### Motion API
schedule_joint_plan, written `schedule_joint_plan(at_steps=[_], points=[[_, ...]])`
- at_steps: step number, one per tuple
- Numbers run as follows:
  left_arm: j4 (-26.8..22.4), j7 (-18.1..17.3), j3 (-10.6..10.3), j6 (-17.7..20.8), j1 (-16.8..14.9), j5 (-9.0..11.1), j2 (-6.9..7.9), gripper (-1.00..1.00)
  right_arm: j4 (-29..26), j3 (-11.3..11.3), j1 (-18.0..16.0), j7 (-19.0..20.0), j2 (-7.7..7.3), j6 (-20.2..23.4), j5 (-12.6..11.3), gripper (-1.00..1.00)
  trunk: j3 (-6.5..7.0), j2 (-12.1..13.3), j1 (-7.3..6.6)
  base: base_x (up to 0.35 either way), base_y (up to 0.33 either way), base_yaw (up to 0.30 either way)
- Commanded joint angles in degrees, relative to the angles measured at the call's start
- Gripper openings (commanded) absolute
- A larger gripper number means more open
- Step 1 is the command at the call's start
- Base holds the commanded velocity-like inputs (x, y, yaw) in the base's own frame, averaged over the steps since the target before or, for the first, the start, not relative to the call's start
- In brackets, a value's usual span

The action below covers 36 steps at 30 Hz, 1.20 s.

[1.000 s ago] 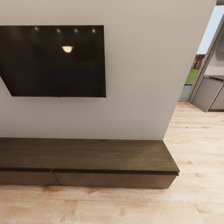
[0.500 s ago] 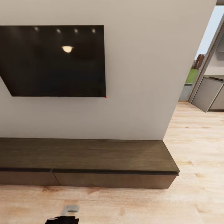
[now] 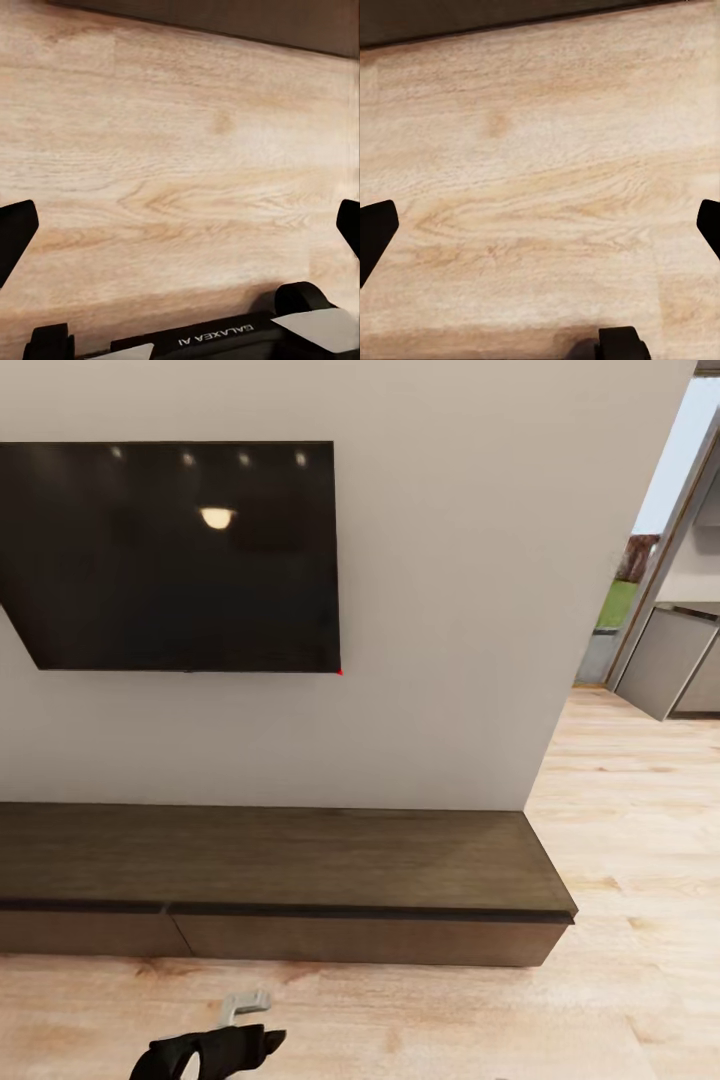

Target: Place each of the two pumpkins and all three candles from the living room inside a cabinet in the living room (use any cabinet), then make sure every cabinet is closed, and position the cauldron so it is next to a table in the living room.

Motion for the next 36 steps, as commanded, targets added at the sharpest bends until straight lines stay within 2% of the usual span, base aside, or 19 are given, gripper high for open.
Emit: schedule_joint_plan(at_steps=[1, 3, 11, 16, 18, 20, 21, 24, 27, 29, 32, 33, 34, 35, 36], points=[[-0.1, -0.7, 0.1, 0.3, 0.0, 0.8, 0.27, 1.00, -0.1, 0.1, 0.0, 0.0, 0.02, -0.3, -1.0, 1.00, -0.23, -0.4, 0.22, 0.000, 0.000, 0.000], [-0.8, -1.3, 0.1, 0.3, 0.0, 1.1, 0.51, 1.00, -0.1, 0.2, 0.0, 0.1, 0.02, -0.4, -1.2, 1.00, -0.59, -1.2, 0.65, 0.000, 0.000, 0.000], [-3.7, -2.1, 0.0, 1.0, 0.2, 1.6, 0.64, 1.00, -1.4, 0.5, 0.0, 0.2, -0.06, -1.5, -1.4, 1.00, -0.59, -1.2, 0.65, 0.000, 0.000, 0.000], [-4.6, -4.5, 0.0, 1.6, 0.3, 1.5, 0.61, 1.00, -1.8, 0.4, 0.0, 0.6, -0.07, -1.5, -1.6, 1.00, -1.49, -3.2, 1.75, 0.000, 0.000, 0.000], [-5.5, -5.6, 0.0, 3.7, 0.1, 1.5, 0.60, 1.00, -1.9, 0.4, 0.0, 1.0, -0.05, -1.5, -1.7, 1.00, -1.85, -4.0, 2.19, 0.000, 0.000, 0.000], [-8.6, -6.6, 0.0, 9.0, 0.0, 1.5, 0.57, 1.00, -2.9, 0.3, 0.0, 1.1, -0.06, -1.4, -1.8, 1.00, -2.21, -4.8, 2.63, 0.000, 0.000, 0.000], [-9.7, -6.8, 0.0, 10.4, 0.0, 1.5, 0.55, 1.00, -3.5, 0.3, 0.0, 1.1, -0.06, -1.3, -1.9, 1.00, -2.39, -5.2, 2.85, 0.000, 0.000, 0.000], [-16.9, -7.5, -0.3, 18.1, -0.1, 1.6, 0.31, 1.00, -8.0, 0.2, 0.0, 1.3, -0.06, -1.1, -3.0, 1.00, -2.92, -6.4, 3.51, 0.000, 0.000, 0.000], [-22.2, -7.8, -0.4, 22.5, -0.1, 2.2, -0.07, 1.00, -9.9, 0.1, 0.0, 1.0, 0.05, -1.2, -4.2, 1.00, -3.46, -7.6, 4.17, 0.000, 0.000, 0.000], [-24.6, -7.8, -0.5, 23.8, -0.2, 3.3, -0.26, 1.00, -11.0, 0.0, 0.0, 0.9, 0.04, -1.2, -5.1, 1.00, -3.82, -8.4, 4.61, 0.000, 0.000, 0.000], [-26.8, -7.8, -0.7, 24.8, -0.6, 6.3, -0.25, 1.00, -13.9, -0.2, 0.0, 1.2, 0.00, -1.2, -9.5, 1.00, -4.36, -9.7, 5.27, 0.000, 0.000, 0.000], [-27.2, -7.8, -0.9, 24.9, -0.8, 7.4, -0.10, 1.00, -14.7, -0.3, 0.0, 1.8, 0.01, -1.3, -12.7, 1.00, -4.54, -10.1, 5.49, 0.000, 0.000, 0.000], [-27.4, -7.8, -1.0, 25.0, -0.9, 8.3, 0.05, 1.00, -15.1, -0.5, 0.0, 3.1, -0.07, -1.3, -16.8, 1.00, -4.72, -10.5, 5.71, 0.000, 0.000, 0.000], [-27.5, -7.8, -1.0, 25.1, -1.0, 8.7, 0.12, 1.00, -15.2, -0.6, 0.0, 4.2, -0.14, -1.3, -19.2, 1.00, -4.90, -10.9, 5.93, 0.000, 0.000, 0.000], [-27.7, -7.8, -1.1, 25.2, -1.2, 9.3, 0.27, 1.00, -15.4, -0.7, 0.0, 8.8, -0.38, -1.3, -27.6, 1.00, -5.08, -11.3, 6.15, 0.000, 0.000, 0.000]])
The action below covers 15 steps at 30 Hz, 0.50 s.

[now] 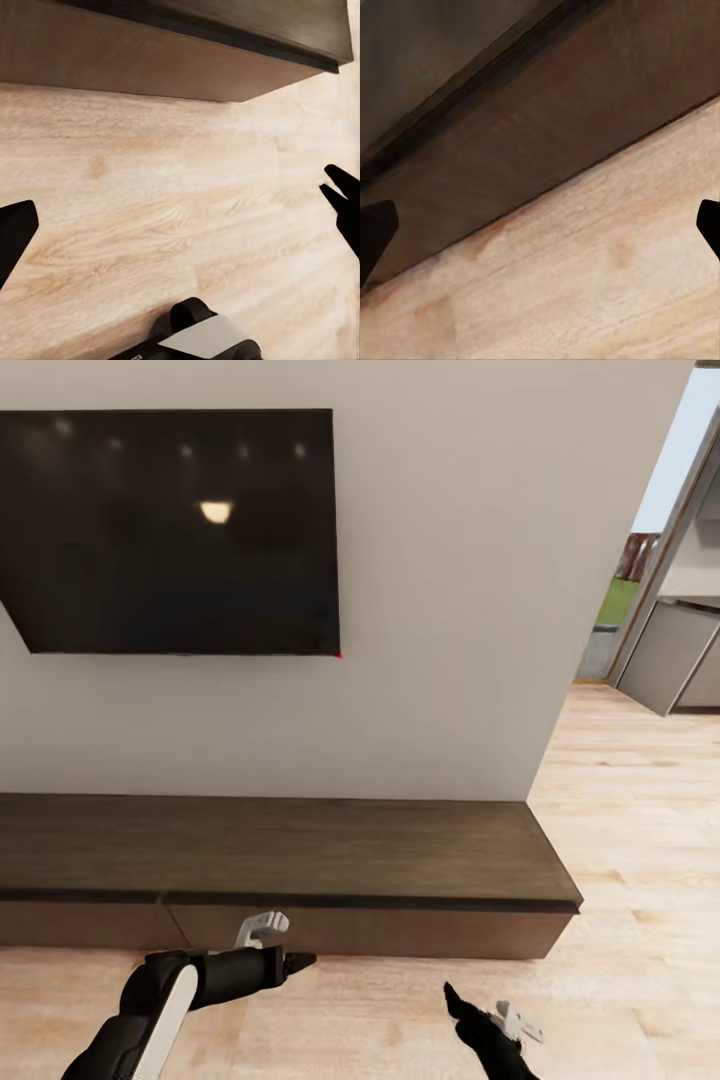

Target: Place each of the two pumpkins and all three candles from the living room inside a cabinet in the living room (use any cabinet), then make sure every cabinet is closed, and position the cauldron so it is next to a table in the living room.

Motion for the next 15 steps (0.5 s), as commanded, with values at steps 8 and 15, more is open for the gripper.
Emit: schedule_joint_plan(at_steps=[8, 15], points=[[-0.3, -0.3, -0.1, 0.4, -0.3, 5.2, 0.41, 1.00, 4.3, -0.2, 0.0, 16.2, -0.73, 0.0, -29.4, 1.00, -1.49, -3.2, 1.76, 0.000, 0.000, 0.000], [-0.4, -0.4, -0.2, 0.5, -0.4, 9.4, 0.78, 1.00, 7.6, -4.4, 0.0, 19.6, -0.80, 0.2, -37.6, 1.00, -2.75, -6.1, 3.30, 0.000, 0.000, 0.000]])
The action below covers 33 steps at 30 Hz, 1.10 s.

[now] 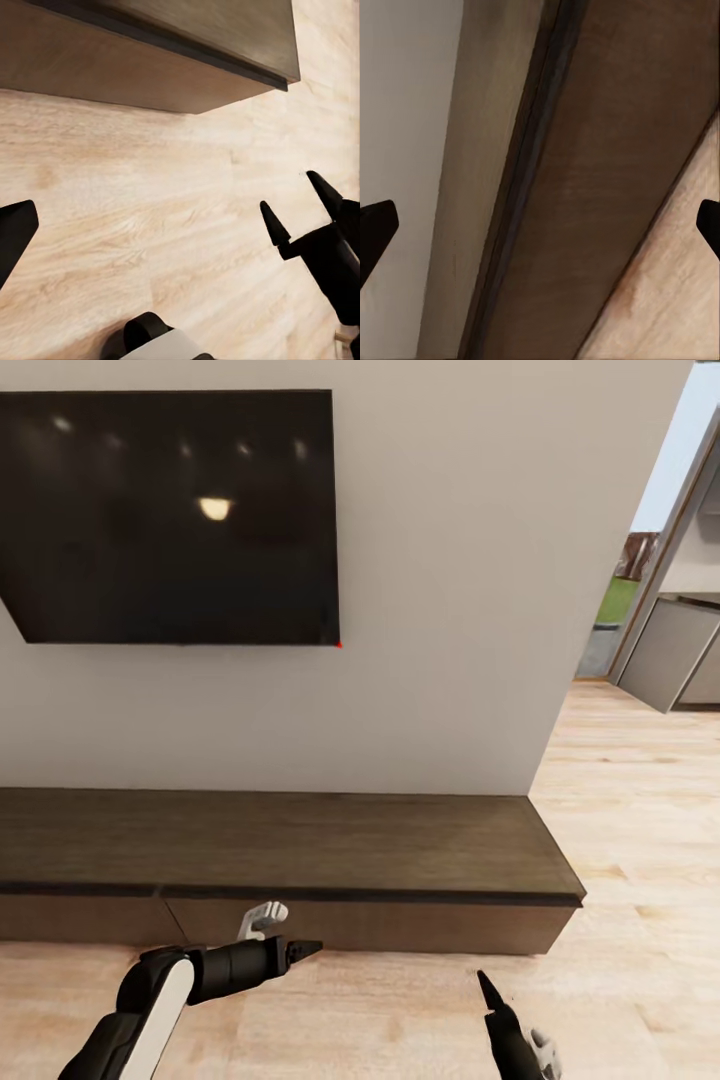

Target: Place each of the two pumpkins and all three candles from the living room inside a cabinet in the living room (use any cabinet), then make sure every cabinet is closed, and position the cauldron so it is next to a table in the living room.

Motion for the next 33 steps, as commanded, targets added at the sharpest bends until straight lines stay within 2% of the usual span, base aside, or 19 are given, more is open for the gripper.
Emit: schedule_joint_plan(at_steps=[1, 3, 5, 6, 9, 10, 11, 12, 14, 15, 18, 21, 26, 30, 33], points=[[0.0, -0.4, -0.1, 0.2, 0.0, 0.3, 0.34, 1.00, 0.3, -1.4, 0.0, 1.3, 0.04, 0.2, -2.2, 1.00, -0.23, -0.4, 0.22, 0.000, 0.000, 0.000], [0.0, -0.4, -0.3, 0.2, 0.0, 1.9, 0.91, 1.00, 0.5, -2.6, 0.0, 3.1, -0.01, 0.4, -3.8, 1.00, -0.59, -1.2, 0.66, 0.000, 0.000, 0.000], [0.0, -0.4, -0.7, 0.2, 0.0, 5.0, 1.54, 1.00, 0.6, -3.4, 0.0, 6.0, -0.05, 0.5, -4.8, 1.00, -0.95, -2.0, 1.10, 0.000, 0.000, 0.000], [0.0, -0.4, -0.8, 0.2, 0.0, 5.9, 1.78, 1.00, 0.6, -3.6, 0.0, 6.8, -0.09, 0.6, -5.0, 1.00, -1.13, -2.4, 1.32, 0.000, 0.000, 0.000], [0.0, -0.4, -1.4, 0.2, 0.0, 11.0, 3.90, 1.00, 0.7, -4.0, 0.0, 11.2, -0.75, 0.7, -5.5, 1.00, -1.67, -3.6, 1.98, 0.000, 0.000, 0.000], [0.0, -0.4, -1.5, 0.2, 0.0, 11.9, 4.32, 1.00, 0.7, -4.0, 0.0, 11.7, -0.84, 0.7, -5.6, 1.00, -1.85, -4.0, 2.20, 0.000, 0.000, 0.000], [0.0, -0.4, -1.7, 0.2, 0.0, 14.6, 5.56, 1.00, 0.7, -4.1, 0.0, 12.8, -1.01, 0.7, -6.1, 1.00, -2.03, -4.4, 2.42, 0.000, 0.000, 0.000], [0.0, -0.4, -1.7, 0.1, 0.0, 15.4, 5.96, 1.00, 0.6, -4.2, 0.0, 13.0, -1.05, 0.7, -6.4, 1.00, -2.21, -4.8, 2.64, 0.000, 0.000, 0.000], [0.0, -0.4, -2.6, 0.1, 0.0, 18.9, 7.42, 1.00, 0.5, -4.0, 0.0, 13.5, -1.11, 0.2, -7.3, 1.00, -2.57, -5.7, 3.07, 0.000, 0.000, 0.000], [0.0, -0.4, -3.1, 0.1, 0.0, 19.7, 7.74, 1.00, 0.4, -3.9, 0.0, 13.6, -1.11, 0.0, -7.3, 1.00, -2.75, -6.1, 3.29, 0.000, 0.000, 0.000], [0.0, -0.4, -4.0, 0.1, 0.0, 20.9, 8.19, 1.00, -0.2, -3.9, 0.0, 14.0, -1.11, -0.9, -7.4, 1.00, -3.28, -7.3, 3.95, 0.000, 0.000, 0.000], [0.0, -0.4, -5.4, 0.1, 0.0, 21.2, 8.22, 1.00, 0.0, -4.0, 0.0, 14.2, -1.15, -1.5, -8.0, 1.00, -3.82, -8.5, 4.61, 0.000, 0.000, 0.000], [0.1, -0.3, -6.4, 0.1, 0.0, 21.4, 8.23, 1.00, 0.1, -4.1, -0.2, 18.4, -1.19, -1.4, -8.9, 1.00, -4.72, -10.5, 5.71, 0.000, 0.000, 0.000], [0.1, -0.3, -6.9, 0.1, 0.0, 21.4, 8.17, 1.00, 0.5, -4.0, -2.5, 19.2, -1.20, -1.3, -9.4, 1.00, -5.44, -12.1, 6.59, 0.000, 0.000, 0.000], [0.1, -0.3, -8.8, 0.1, 0.0, 21.4, 8.08, 1.00, 0.5, -4.0, -3.6, 19.7, -1.36, -1.4, -9.5, 1.00, -5.98, -13.3, 7.25, 0.000, 0.000, 0.000]])
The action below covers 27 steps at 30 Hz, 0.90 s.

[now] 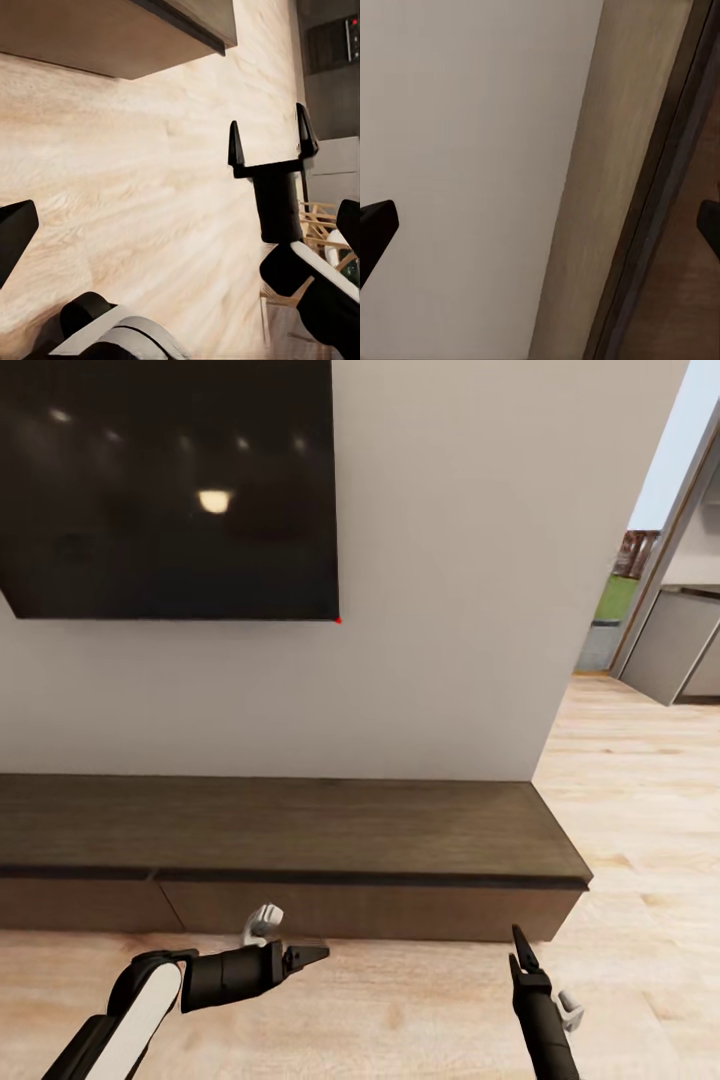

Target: Place each of the two pumpkins and all three candles from the living room inside a cabinet in the living room (use any cabinet), then make sure every cabinet is closed, and position the cauldron so it is next to a table in the living room.

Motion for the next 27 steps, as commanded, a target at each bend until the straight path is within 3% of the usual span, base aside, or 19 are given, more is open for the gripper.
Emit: schedule_joint_plan(at_steps=[1, 8, 14, 22, 27], points=[[0.0, -0.4, -0.6, 0.1, 0.0, -0.3, 0.00, 1.00, 0.1, 0.0, -0.2, 0.4, -0.02, -0.1, -0.3, 1.00, -0.23, -0.4, 0.22, 0.000, 0.000, 0.000], [0.0, -0.4, -1.8, 0.1, 0.0, -0.3, -0.24, 1.00, 0.3, 0.1, -0.5, 0.6, -0.38, -0.2, 0.4, 1.00, -1.49, -3.2, 1.75, 0.000, 0.000, 0.000], [0.0, -0.4, -1.9, 0.1, 0.0, -0.3, -0.12, 1.00, 0.4, 0.1, -0.5, 0.2, -2.28, -0.2, 0.1, 1.00, -2.57, -5.7, 3.07, 0.000, 0.000, 0.000], [0.1, -0.6, -2.7, 0.1, 0.0, -0.3, -0.29, 1.00, 2.0, 0.0, -0.6, 0.4, -2.63, -0.2, -0.2, 1.00, -4.00, -8.9, 4.83, 0.000, 0.000, 0.000], [0.0, -6.9, -3.0, 0.1, 0.0, -0.3, 0.05, 1.00, 2.0, 0.0, -0.6, 1.0, -2.71, -0.1, -0.2, 1.00, -4.90, -10.9, 5.93, 0.000, 0.000, 0.000]])
